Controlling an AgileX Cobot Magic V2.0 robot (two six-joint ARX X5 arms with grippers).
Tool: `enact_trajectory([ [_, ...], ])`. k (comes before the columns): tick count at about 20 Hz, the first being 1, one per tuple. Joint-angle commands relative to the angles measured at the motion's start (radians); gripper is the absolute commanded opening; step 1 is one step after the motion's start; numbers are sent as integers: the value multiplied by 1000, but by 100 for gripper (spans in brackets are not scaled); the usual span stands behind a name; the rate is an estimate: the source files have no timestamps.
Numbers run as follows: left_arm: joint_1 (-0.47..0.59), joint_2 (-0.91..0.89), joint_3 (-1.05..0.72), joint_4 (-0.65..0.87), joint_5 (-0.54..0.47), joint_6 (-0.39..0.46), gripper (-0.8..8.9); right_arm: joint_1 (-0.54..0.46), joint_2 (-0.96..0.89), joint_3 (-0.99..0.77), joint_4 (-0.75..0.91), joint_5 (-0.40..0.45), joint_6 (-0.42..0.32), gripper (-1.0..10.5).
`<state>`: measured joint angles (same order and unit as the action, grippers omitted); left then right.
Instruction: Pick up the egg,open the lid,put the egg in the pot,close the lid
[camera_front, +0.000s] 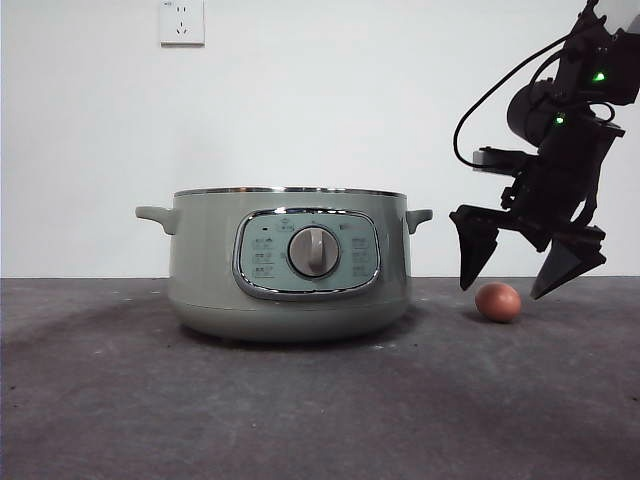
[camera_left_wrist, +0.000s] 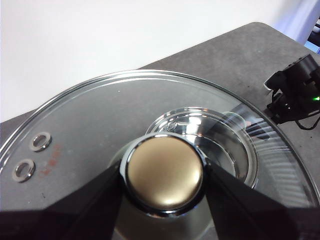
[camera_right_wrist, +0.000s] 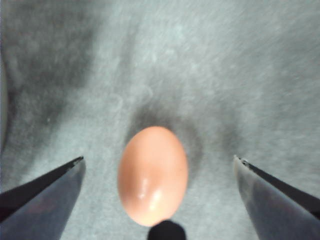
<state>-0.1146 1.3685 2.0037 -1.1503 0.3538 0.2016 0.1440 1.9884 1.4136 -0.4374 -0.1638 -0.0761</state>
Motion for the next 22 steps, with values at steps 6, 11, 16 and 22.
enact_trajectory([
  [6,-5,-11,10,45,12,12,-7,14,38,1,3,11,-3,213],
  [11,-5,-11,10,45,12,12,-7,14,38,1,-11,3,-2,-15],
  [16,-5,-11,10,45,12,12,-7,13,-15,2,-27,2,48,-16],
  [22,-5,-11,10,45,12,12,-7,29,-249,21,-43,40,50,-16],
])
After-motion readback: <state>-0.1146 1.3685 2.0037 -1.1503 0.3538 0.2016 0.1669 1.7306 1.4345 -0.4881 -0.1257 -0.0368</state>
